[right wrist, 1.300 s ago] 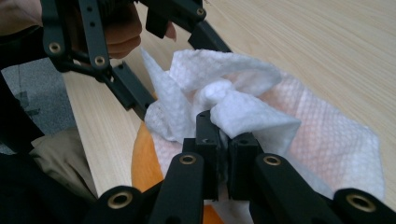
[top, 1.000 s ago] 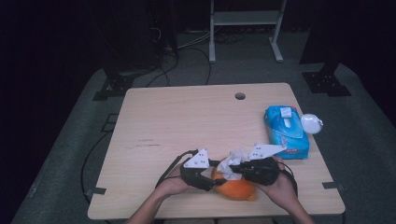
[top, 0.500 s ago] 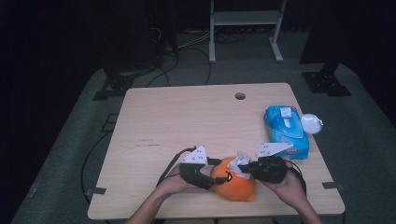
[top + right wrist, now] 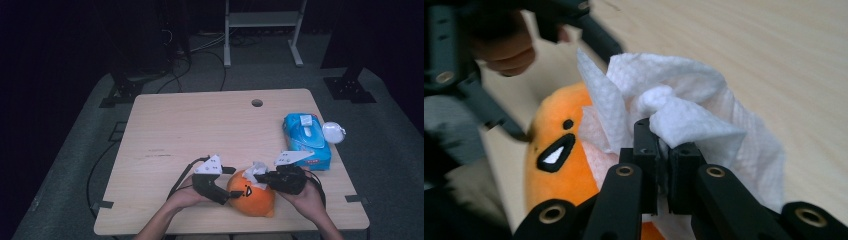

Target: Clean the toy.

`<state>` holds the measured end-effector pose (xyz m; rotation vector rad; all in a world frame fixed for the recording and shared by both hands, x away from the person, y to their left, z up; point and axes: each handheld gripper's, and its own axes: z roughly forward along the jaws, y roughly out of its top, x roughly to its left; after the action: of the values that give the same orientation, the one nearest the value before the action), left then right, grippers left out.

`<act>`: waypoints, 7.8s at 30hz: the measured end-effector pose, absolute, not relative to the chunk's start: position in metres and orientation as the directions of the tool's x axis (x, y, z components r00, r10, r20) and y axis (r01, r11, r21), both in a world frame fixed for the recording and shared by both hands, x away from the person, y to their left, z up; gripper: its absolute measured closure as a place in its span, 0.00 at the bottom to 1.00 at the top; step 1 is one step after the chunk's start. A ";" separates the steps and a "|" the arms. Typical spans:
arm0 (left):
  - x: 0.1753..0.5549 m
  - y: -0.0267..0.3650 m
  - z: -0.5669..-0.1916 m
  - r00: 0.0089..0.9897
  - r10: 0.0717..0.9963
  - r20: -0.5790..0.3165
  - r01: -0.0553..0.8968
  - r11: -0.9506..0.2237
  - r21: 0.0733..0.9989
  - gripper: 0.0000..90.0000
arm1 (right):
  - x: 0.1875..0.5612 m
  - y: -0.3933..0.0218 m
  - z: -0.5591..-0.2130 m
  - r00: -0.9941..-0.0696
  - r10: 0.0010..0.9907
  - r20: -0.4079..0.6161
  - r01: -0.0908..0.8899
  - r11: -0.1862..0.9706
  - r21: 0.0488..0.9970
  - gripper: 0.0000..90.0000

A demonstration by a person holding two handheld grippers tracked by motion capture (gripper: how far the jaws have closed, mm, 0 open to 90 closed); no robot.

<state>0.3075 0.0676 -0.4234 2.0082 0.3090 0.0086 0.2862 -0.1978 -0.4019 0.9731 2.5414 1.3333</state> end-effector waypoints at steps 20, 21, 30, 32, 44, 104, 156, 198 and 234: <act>0.303 0.062 -0.431 0.983 0.168 -0.071 0.141 -0.451 0.881 0.38 | 0.289 -0.208 -0.402 -0.769 0.614 0.178 0.497 0.399 0.771 0.94; 0.302 0.061 -0.431 0.985 0.163 -0.062 0.131 -0.454 0.881 0.38 | 0.287 -0.205 -0.401 -0.773 0.611 0.169 0.486 0.401 0.776 0.94; 0.300 0.064 -0.431 0.987 0.158 -0.028 0.100 -0.467 0.878 0.39 | 0.281 -0.183 -0.395 -0.814 0.567 0.126 0.420 0.425 0.802 0.94; 0.302 0.066 -0.433 0.986 0.165 -0.037 0.111 -0.463 0.880 0.39 | 0.285 -0.192 -0.398 -0.796 0.595 0.115 0.438 0.433 0.788 0.94; 0.313 0.082 -0.441 0.980 0.184 -0.079 0.157 -0.458 0.875 0.39 | 0.282 -0.197 -0.402 -0.802 0.578 0.148 0.440 0.405 0.801 0.94; 0.321 0.090 -0.446 0.962 0.243 -0.128 0.228 -0.448 0.864 0.35 | 0.281 -0.214 -0.413 -0.818 0.572 0.064 0.397 0.481 0.782 0.93; 0.327 0.086 -0.435 0.939 0.290 -0.184 0.275 -0.312 0.910 0.20 | 0.282 -0.198 -0.417 -0.805 0.579 0.129 0.427 0.415 0.804 0.93; 0.306 0.079 -0.430 0.982 0.181 -0.055 0.134 -0.462 0.877 0.30 | 0.279 -0.212 -0.408 -0.800 0.592 0.098 0.389 0.387 0.836 0.93; 0.317 0.086 -0.437 0.960 0.281 -0.016 0.144 -0.442 0.885 0.31 | 0.269 -0.205 -0.395 -0.848 0.511 0.137 0.357 0.362 0.861 0.93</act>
<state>0.3175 0.0862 -0.4372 2.0360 0.3013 0.1605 0.2693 -0.2051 -0.3954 0.7916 2.4619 1.4951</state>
